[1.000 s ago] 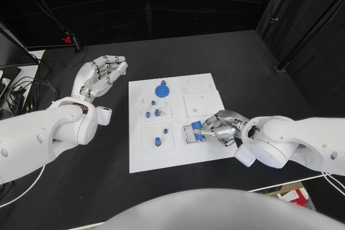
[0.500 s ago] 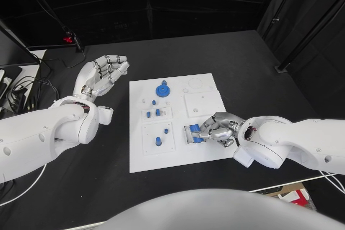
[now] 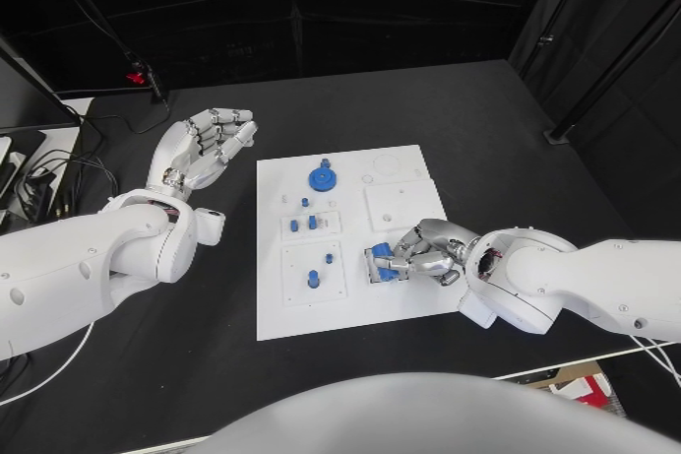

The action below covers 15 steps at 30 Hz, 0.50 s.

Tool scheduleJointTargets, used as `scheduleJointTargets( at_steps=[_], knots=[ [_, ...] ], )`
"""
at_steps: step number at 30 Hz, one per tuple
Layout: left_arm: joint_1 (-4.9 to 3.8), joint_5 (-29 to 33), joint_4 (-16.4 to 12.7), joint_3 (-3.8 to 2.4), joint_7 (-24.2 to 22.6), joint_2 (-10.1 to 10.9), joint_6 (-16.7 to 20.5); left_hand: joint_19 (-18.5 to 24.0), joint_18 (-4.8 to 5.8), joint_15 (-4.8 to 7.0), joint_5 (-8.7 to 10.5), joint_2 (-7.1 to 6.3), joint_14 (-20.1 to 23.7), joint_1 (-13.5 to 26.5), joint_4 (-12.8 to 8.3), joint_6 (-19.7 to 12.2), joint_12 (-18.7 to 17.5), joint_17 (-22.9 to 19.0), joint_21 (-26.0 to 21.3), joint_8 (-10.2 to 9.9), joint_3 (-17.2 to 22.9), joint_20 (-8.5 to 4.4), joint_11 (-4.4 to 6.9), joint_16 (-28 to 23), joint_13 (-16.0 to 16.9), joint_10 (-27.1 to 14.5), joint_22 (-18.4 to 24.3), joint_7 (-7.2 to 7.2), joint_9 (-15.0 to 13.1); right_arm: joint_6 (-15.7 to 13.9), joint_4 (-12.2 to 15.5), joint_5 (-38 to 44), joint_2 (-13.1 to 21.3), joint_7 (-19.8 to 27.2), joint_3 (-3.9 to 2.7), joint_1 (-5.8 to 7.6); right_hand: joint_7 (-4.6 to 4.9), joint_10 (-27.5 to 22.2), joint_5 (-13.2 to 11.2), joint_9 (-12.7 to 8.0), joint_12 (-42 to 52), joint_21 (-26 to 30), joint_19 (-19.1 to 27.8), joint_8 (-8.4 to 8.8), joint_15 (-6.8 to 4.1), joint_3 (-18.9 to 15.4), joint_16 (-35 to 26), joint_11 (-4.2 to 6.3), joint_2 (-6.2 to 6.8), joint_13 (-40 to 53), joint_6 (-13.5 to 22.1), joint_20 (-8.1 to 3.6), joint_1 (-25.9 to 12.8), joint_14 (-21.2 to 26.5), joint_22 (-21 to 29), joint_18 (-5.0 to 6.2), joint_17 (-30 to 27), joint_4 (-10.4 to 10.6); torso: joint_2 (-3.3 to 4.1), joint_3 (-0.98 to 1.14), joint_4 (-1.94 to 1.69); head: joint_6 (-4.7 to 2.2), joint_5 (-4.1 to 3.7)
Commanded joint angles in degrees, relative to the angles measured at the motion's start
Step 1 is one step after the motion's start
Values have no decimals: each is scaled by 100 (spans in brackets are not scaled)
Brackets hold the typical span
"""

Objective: Assemble the parts on the task board

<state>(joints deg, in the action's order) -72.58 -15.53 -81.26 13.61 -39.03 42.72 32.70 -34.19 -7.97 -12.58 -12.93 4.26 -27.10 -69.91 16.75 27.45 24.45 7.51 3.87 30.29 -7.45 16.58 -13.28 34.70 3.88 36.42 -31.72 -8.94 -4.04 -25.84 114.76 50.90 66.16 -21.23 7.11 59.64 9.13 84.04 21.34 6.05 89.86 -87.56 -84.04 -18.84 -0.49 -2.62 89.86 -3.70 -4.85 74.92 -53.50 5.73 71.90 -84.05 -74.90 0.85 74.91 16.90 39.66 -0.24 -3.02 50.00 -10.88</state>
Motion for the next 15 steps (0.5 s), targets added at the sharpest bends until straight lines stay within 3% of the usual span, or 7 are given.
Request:
scheduleJointTargets(
  at_steps=[1,15],
  knots=[
    [-8,3,-2,-5,-63,-2,-49,-48,18,13,-22,62,41,14,-5,-40,23,-6,13,26,-31,-4,-18,17,-8,-40,9,-691,9,-128,20,635,-19,-198,-3,7,-130,596,-44,19,14,26,-431,-47,24,-72,14,-26,-27,1508,-94,31,-95,-595,-1401,-5,1509,-4,-5,0,2,0,4],
    [-7,3,-1,-5,-53,5,-61,-47,19,13,-28,74,39,7,-6,-47,37,-20,12,37,-44,-4,-17,34,-8,-42,19,-691,10,-110,61,1681,-82,-538,-3,7,-183,596,-38,67,14,22,-434,-142,-4,-149,14,18,-32,1508,-162,10,-47,-595,-1403,-6,1509,-33,-1,-1,0,0,2]
  ],
)
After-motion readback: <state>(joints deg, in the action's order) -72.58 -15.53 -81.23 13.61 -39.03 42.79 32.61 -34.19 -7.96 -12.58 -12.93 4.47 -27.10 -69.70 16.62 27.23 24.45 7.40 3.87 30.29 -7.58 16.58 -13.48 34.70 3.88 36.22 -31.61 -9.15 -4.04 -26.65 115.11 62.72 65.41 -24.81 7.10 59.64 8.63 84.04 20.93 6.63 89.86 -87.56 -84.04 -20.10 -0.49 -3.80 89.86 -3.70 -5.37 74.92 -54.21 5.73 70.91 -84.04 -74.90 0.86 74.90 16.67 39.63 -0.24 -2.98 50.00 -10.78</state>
